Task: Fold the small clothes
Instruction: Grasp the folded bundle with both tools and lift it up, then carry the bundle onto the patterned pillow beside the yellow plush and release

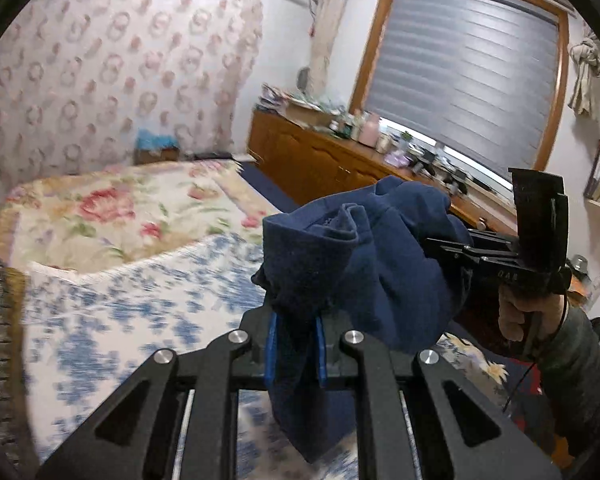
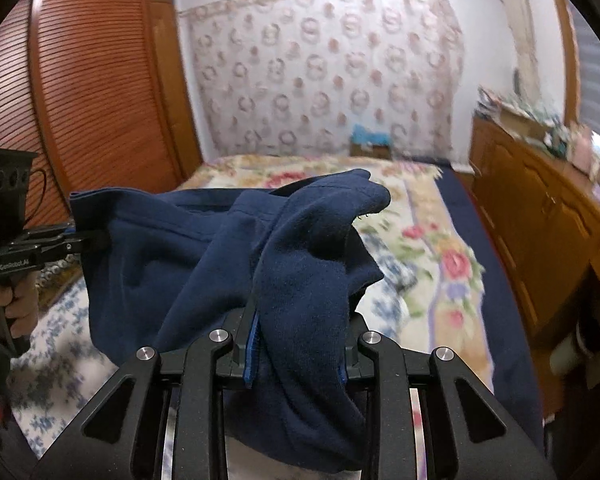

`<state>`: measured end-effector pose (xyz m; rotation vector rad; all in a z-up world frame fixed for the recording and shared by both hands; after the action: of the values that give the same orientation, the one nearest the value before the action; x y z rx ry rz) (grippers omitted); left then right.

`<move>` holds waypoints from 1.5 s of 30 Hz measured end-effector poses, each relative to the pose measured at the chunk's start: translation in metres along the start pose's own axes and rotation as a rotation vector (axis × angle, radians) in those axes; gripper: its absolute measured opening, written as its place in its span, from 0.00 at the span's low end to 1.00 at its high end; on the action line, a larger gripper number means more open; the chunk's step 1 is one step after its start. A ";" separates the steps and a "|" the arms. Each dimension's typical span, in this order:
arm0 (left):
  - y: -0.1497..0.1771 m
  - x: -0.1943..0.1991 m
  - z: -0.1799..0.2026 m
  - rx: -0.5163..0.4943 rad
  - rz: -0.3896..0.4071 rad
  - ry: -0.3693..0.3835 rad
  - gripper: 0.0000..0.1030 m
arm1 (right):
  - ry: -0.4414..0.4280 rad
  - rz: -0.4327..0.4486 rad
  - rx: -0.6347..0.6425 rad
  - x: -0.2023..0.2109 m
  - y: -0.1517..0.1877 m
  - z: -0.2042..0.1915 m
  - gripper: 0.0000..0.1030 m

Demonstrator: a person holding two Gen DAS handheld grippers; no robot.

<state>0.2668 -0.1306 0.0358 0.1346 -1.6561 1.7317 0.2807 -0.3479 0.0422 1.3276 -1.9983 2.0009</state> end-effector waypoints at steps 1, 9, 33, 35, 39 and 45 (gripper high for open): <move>-0.001 0.009 -0.010 0.006 0.011 -0.020 0.11 | -0.017 0.004 0.018 -0.006 -0.008 -0.011 0.26; 0.010 0.060 -0.083 0.044 0.063 -0.186 0.11 | -0.141 -0.007 0.127 -0.065 -0.047 -0.085 0.26; 0.121 0.180 -0.259 0.358 0.201 -0.563 0.11 | -0.461 -0.163 0.583 -0.238 -0.141 -0.349 0.26; 0.138 0.181 -0.267 0.390 0.182 -0.581 0.11 | -0.488 -0.184 0.626 -0.255 -0.140 -0.372 0.26; 0.164 0.175 -0.279 0.444 0.145 -0.605 0.11 | -0.514 -0.232 0.649 -0.294 -0.133 -0.398 0.27; 0.182 0.164 -0.290 0.475 0.100 -0.608 0.11 | -0.427 -0.236 0.557 -0.333 -0.141 -0.394 0.44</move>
<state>0.1605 0.2168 -0.0748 0.8880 -1.6237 2.2860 0.3614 0.1808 0.0425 2.1374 -1.3215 2.4036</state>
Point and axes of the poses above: each gripper's, at about its wrist camera, not at the fingertips, and x roughly against the way its jaws point, z to its right, y to its underside, the point moved 8 cm from there along -x, roughly the way its jaws point, and after that the axes turned 10 degrees about -y, right-handed, at the moved point
